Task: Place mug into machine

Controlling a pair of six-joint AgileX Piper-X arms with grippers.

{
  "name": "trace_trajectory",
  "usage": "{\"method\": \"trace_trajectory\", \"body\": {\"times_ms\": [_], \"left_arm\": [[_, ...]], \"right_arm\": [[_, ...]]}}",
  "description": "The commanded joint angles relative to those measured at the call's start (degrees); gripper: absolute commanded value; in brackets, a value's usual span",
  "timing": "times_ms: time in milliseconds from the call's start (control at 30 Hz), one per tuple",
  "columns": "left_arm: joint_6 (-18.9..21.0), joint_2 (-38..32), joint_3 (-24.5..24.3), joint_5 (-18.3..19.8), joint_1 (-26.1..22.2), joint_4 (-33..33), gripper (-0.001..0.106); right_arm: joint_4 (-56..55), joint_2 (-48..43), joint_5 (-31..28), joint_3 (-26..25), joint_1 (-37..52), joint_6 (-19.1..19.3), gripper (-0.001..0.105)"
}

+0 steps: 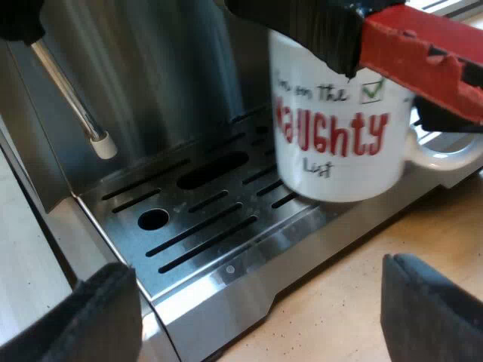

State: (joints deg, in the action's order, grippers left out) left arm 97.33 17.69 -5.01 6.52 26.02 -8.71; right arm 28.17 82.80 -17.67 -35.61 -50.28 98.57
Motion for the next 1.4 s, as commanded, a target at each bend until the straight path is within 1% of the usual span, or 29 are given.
{"method": "trace_trajectory", "body": {"times_ms": [33,300,467,500,533,567,600,667,700,900,1033,1167,1300,1400], "left_arm": [[0.0,0.2,-0.1,-0.3,0.3,1.0,0.067],[0.0,0.2,-0.1,-0.3,0.3,1.0,0.067],[0.0,0.2,-0.1,-0.3,0.3,1.0,0.067],[0.0,0.2,-0.1,-0.3,0.3,1.0,0.067],[0.0,0.2,-0.1,-0.3,0.3,1.0,0.067],[0.0,0.2,-0.1,-0.3,0.3,1.0,0.067],[0.0,0.2,-0.1,-0.3,0.3,1.0,0.067],[0.0,0.2,-0.1,-0.3,0.3,1.0,0.067],[0.0,0.2,-0.1,-0.3,0.3,1.0,0.067],[0.0,0.2,-0.1,-0.3,0.3,1.0,0.067],[0.0,0.2,-0.1,-0.3,0.3,1.0,0.067],[0.0,0.2,-0.1,-0.3,0.3,1.0,0.067],[0.0,0.2,-0.1,-0.3,0.3,1.4,0.067],[0.0,0.2,-0.1,-0.3,0.3,1.4,0.067]], "right_arm": [[3.0,1.3,-0.1,-2.1,-0.1,-0.2,0.0],[3.0,5.8,0.7,-5.7,-0.1,-0.2,0.0],[3.0,6.4,1.0,-6.7,-0.1,-0.2,0.001],[3.0,6.4,1.0,-6.8,-0.1,-0.2,0.014],[3.0,6.3,1.0,-6.8,-0.1,-0.2,0.019],[3.0,6.2,1.0,-6.8,-0.1,-0.2,0.03],[3.0,6.3,1.0,-6.8,-0.1,-0.2,0.033],[3.0,5.9,1.0,-6.8,-0.1,-0.2,0.048],[3.0,5.6,1.0,-6.8,-0.1,-0.2,0.05],[3.0,4.9,0.7,-6.7,-0.1,-1.1,0.047],[6.9,4.7,0.7,-4.3,-0.1,-2.4,0.047],[12.8,5.0,0.7,-0.1,-0.1,-2.4,0.047],[13.6,6.4,0.7,0.4,-0.1,-1.9,0.047],[16.3,8.5,0.7,0.4,-0.1,-1.0,0.047]]}}
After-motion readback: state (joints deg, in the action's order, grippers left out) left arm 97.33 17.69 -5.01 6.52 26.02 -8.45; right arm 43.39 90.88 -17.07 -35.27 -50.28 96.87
